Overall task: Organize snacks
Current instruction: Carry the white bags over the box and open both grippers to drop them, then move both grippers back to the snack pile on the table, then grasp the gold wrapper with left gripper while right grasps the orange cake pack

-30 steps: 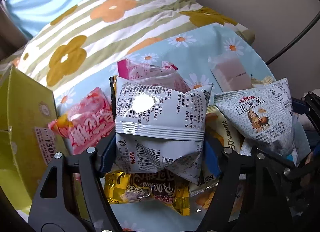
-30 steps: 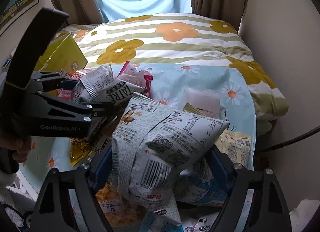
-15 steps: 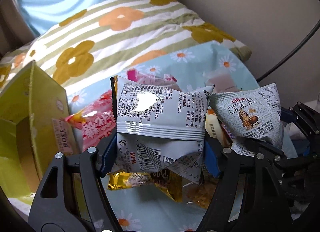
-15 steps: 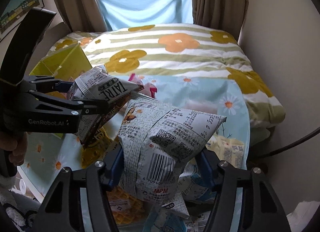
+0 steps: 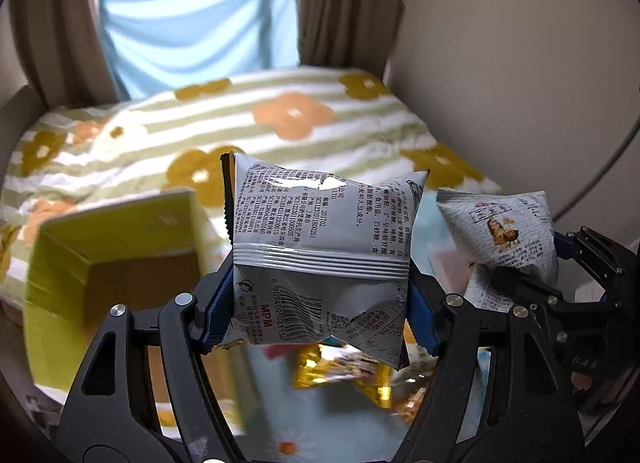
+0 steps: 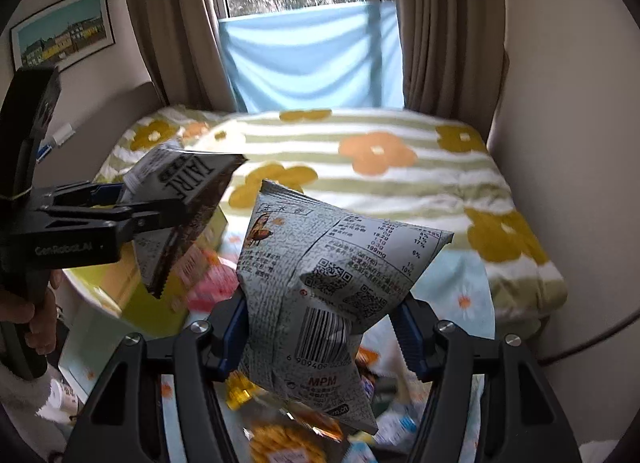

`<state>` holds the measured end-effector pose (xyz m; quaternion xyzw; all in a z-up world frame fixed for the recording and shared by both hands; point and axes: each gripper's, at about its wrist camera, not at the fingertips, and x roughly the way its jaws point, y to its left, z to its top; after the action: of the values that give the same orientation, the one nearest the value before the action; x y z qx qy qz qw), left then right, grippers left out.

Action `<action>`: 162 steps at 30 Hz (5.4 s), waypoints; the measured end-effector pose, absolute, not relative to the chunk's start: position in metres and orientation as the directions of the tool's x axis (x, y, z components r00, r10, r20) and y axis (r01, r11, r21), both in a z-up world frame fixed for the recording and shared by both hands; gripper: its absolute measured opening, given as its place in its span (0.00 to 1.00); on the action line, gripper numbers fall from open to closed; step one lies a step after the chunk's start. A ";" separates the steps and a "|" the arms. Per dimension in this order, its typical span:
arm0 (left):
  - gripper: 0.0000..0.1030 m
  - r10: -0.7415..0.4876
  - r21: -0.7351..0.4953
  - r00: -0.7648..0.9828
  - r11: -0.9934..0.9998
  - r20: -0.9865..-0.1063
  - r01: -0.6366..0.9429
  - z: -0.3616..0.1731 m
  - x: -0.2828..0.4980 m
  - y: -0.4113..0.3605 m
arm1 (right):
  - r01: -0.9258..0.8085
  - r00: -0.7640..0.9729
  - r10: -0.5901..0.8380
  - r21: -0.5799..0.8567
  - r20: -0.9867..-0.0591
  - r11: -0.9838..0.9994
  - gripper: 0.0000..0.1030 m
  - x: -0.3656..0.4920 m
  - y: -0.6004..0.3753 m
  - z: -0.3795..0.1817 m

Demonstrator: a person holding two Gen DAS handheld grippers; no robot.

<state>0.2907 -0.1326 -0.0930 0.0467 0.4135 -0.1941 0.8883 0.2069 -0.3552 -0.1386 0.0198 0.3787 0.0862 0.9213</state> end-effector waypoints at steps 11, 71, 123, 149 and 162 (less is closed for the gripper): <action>0.67 -0.232 -0.068 0.630 0.959 -0.741 0.274 -0.066 0.324 0.013 | -0.211 0.710 0.235 0.118 -0.664 0.970 0.57 0.255 -0.245 -0.101; 1.00 -0.132 -0.035 0.500 0.979 -0.856 0.199 -0.171 0.362 0.184 | -0.312 0.513 0.270 0.116 -0.815 0.943 1.00 0.331 -0.072 -0.195; 1.00 -0.299 -0.222 0.403 0.948 -0.865 0.228 -0.192 0.201 -0.119 | 0.028 0.548 0.177 0.230 -0.817 0.973 1.00 0.180 -0.379 -0.194; 0.74 -0.383 -0.379 0.244 0.923 -0.891 0.064 -0.310 0.267 -0.148 | 0.121 0.504 0.188 0.284 -0.843 0.951 0.88 0.218 -0.366 -0.265; 0.58 -0.345 -0.309 0.235 0.935 -0.909 0.174 -0.303 0.266 -0.141 | 0.131 0.457 0.169 0.254 -0.873 0.958 0.82 0.227 -0.354 -0.286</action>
<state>0.2657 -0.1413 -0.3025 -0.0716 0.5958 -0.1656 0.7826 0.2267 -0.3544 -0.2859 0.1442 0.5207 0.0113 0.8414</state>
